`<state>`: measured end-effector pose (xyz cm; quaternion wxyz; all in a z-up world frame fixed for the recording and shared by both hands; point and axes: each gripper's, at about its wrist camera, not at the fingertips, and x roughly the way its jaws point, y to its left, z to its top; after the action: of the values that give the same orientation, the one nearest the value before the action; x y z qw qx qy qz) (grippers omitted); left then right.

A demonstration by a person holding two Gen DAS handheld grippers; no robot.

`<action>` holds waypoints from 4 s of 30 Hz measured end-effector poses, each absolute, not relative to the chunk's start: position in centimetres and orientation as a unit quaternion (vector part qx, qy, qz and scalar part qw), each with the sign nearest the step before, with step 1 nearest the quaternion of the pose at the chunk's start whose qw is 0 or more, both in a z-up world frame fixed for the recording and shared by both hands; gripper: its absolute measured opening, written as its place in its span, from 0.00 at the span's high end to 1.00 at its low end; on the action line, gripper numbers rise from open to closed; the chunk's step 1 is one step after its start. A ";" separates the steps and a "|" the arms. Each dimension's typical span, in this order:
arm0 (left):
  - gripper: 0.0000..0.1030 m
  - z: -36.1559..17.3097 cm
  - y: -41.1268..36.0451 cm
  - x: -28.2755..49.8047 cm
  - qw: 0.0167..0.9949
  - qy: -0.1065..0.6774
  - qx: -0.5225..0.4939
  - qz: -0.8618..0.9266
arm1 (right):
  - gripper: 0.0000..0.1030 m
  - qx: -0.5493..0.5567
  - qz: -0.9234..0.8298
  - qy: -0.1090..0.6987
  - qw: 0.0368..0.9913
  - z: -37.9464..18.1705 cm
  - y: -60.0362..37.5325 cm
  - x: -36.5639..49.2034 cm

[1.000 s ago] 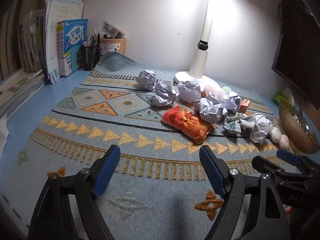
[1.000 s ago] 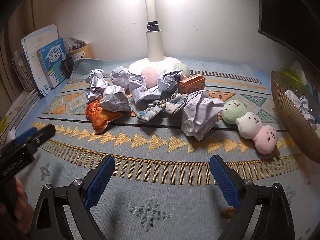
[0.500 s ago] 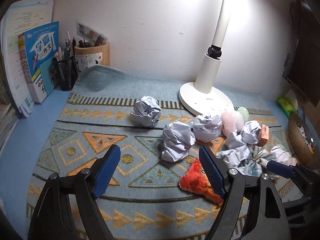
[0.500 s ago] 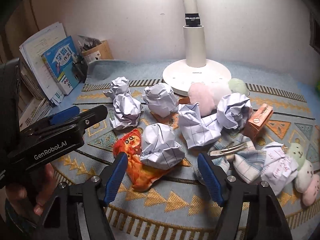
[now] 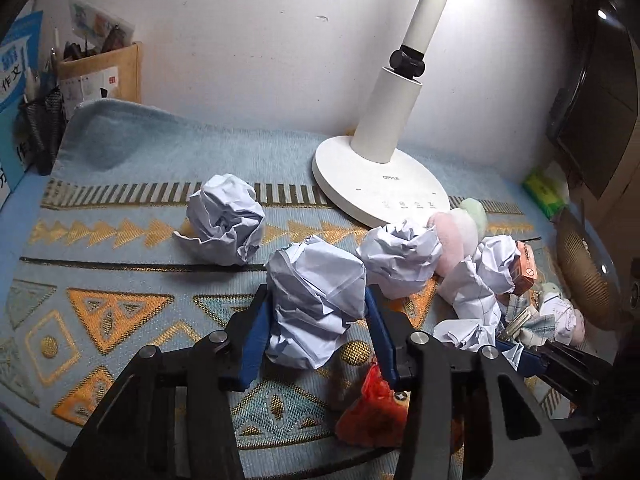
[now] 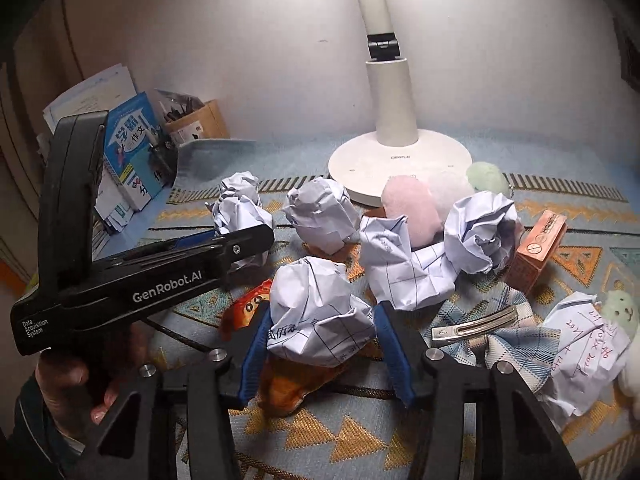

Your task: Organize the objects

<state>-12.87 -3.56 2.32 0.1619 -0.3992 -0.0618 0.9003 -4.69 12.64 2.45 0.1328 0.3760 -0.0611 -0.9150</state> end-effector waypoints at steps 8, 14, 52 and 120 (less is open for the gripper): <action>0.58 4.2 -4.0 -8.4 0.136 -0.060 -0.371 0.916 | 0.51 0.324 -0.932 -0.057 0.152 4.6 13.4 -1.3; 0.58 4.5 -4.1 -0.9 0.117 -0.065 -0.382 0.914 | 0.51 0.355 -0.912 -0.026 0.203 4.0 13.9 4.1; 0.57 2.7 -0.7 4.7 0.112 -0.021 -0.362 0.925 | 0.46 0.436 -0.884 -0.043 0.163 0.7 15.5 8.7; 0.36 14.3 18.5 4.8 0.263 0.018 -0.261 0.929 | 0.30 0.308 -0.942 -0.131 -0.011 15.0 32.5 9.6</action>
<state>4.83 18.50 14.28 0.2631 -0.2606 0.0184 0.9287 9.58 32.49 15.02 -0.0111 0.3084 -0.1310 -0.9421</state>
